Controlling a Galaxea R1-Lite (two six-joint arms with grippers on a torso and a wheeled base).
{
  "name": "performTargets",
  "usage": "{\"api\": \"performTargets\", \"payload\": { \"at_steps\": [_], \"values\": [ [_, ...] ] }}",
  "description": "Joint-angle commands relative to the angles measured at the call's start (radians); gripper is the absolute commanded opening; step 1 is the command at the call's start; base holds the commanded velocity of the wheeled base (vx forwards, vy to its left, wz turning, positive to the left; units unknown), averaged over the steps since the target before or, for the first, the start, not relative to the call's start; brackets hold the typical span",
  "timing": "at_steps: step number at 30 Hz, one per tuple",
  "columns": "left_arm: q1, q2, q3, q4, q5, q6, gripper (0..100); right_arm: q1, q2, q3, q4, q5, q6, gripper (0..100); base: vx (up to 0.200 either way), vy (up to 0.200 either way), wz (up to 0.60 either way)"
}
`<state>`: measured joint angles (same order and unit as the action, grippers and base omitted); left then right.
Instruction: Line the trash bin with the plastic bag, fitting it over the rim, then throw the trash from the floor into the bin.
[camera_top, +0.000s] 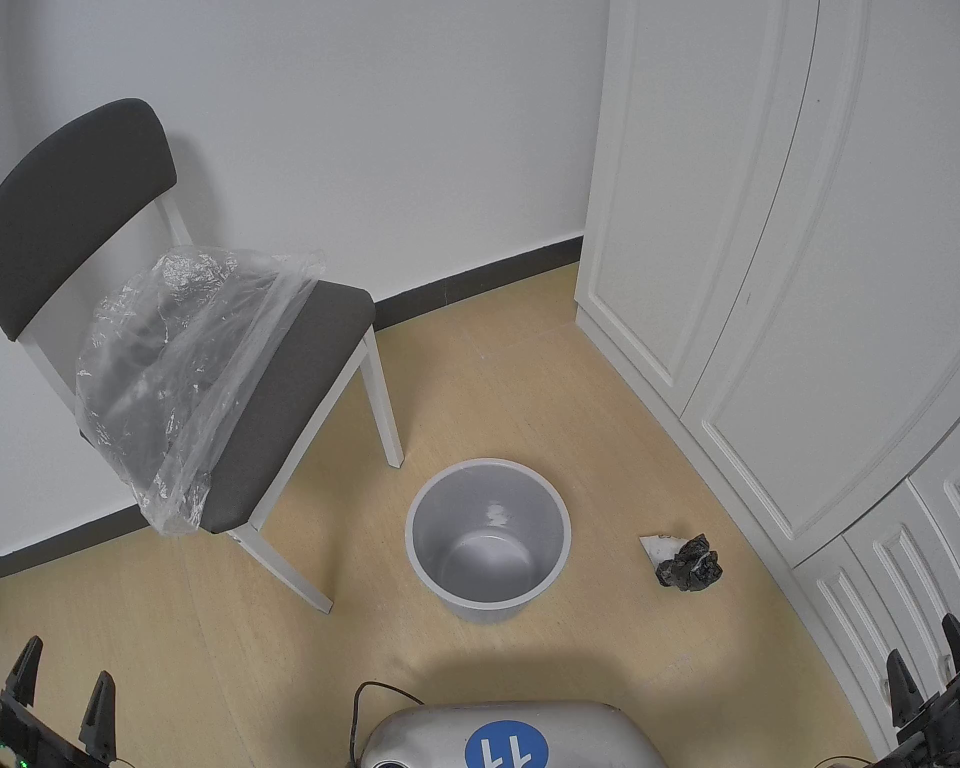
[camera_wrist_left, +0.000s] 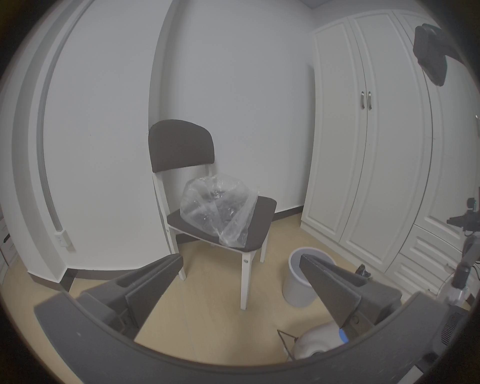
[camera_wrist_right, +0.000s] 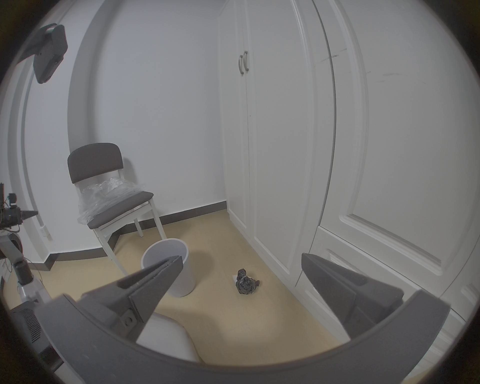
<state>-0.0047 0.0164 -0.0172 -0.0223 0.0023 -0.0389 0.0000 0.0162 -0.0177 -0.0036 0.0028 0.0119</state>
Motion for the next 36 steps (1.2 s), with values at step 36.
{"api": "performTargets", "payload": {
  "at_steps": [36],
  "values": [
    [-0.141, 1.001, -0.219, -0.350, 0.042, 0.286, 100, 0.130, 0.943, -0.459, -0.651, -0.141, 0.099, 100, 0.000, 0.000, 0.00]
  ]
}}
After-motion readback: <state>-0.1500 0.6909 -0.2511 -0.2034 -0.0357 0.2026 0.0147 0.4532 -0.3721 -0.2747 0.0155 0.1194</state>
